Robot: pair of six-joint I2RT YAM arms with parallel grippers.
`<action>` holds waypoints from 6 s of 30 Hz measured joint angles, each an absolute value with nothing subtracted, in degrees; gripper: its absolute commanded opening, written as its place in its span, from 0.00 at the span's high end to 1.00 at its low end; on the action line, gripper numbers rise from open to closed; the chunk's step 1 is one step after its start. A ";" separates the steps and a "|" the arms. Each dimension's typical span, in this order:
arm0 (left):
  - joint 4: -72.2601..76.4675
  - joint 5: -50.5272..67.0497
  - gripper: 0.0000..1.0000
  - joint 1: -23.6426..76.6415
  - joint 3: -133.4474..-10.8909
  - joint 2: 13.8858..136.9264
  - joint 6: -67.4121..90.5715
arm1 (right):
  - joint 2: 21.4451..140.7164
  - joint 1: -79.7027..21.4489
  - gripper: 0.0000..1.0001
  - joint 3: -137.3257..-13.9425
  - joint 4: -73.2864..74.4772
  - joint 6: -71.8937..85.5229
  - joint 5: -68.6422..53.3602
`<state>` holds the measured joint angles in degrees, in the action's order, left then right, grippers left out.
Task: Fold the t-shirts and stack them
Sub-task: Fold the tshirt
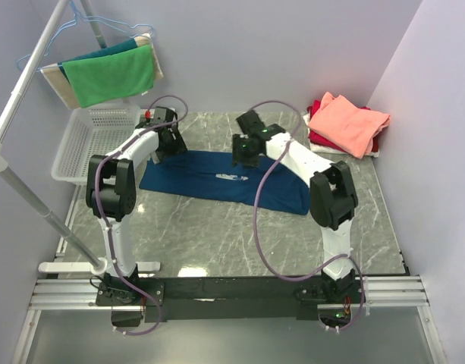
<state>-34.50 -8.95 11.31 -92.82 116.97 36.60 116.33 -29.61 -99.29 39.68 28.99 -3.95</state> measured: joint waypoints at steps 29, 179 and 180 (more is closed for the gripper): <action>-36.84 -20.71 0.18 12.91 -86.30 118.69 43.88 | 127.46 -40.53 0.52 -107.28 43.75 27.38 -1.91; -38.02 4.16 0.05 17.91 -99.13 120.68 30.55 | 115.85 -61.28 0.52 -83.15 41.74 18.94 -3.68; -37.80 4.62 0.05 17.91 -99.13 120.73 30.50 | 115.02 -61.28 0.52 -81.87 43.05 19.35 -3.57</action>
<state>-37.80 4.62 17.91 -99.13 120.73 30.50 115.02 -61.28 -81.87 43.05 19.35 -3.57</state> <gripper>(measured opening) 0.952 0.487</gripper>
